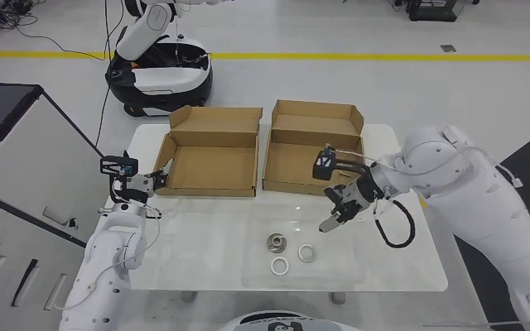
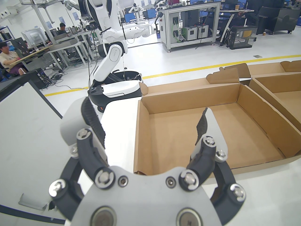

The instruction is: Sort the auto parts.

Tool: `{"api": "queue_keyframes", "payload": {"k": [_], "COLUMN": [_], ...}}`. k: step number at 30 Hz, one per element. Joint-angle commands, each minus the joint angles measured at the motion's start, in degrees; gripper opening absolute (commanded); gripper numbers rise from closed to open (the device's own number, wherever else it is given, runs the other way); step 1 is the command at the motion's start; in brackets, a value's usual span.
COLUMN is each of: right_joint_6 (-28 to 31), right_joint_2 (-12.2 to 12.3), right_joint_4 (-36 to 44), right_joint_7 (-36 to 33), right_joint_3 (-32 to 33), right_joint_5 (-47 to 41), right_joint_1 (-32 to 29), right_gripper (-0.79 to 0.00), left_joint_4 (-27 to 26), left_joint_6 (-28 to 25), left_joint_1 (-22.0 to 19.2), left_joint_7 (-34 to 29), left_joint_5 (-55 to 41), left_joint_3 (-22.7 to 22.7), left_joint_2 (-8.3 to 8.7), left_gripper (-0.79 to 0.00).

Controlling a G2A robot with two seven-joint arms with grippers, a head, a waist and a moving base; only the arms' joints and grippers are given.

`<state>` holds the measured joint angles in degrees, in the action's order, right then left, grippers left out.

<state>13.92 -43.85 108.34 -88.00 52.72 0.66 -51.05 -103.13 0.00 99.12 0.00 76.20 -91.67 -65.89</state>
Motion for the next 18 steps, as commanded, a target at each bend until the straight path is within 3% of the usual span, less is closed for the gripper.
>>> {"api": "queue_keyframes", "payload": {"k": [1, 6, 18], "right_joint_6": [-0.8, -3.2, -9.5], "right_joint_2": [0.1, 0.3, -0.2], "right_joint_4": [1.2, 2.3, 3.0], "right_joint_7": [0.0, 0.0, 0.0], "right_joint_3": [-2.3, -7.3, -20.4], "right_joint_5": [3.4, 10.9, 19.4], "right_joint_1": [0.6, 2.3, 8.1], "right_gripper": [0.0, 0.0, 0.0], "left_joint_4": [0.0, 0.0, 0.0], "left_joint_6": [0.0, 0.0, 0.0], "left_joint_1": [0.0, 0.0, 0.0], "left_joint_7": [0.0, 0.0, 0.0], "left_joint_5": [0.0, 0.0, 0.0], "left_joint_3": [0.0, 0.0, 0.0], "left_joint_2": [0.0, 0.0, 0.0], "left_gripper": [0.0, 0.0, 0.0]}}
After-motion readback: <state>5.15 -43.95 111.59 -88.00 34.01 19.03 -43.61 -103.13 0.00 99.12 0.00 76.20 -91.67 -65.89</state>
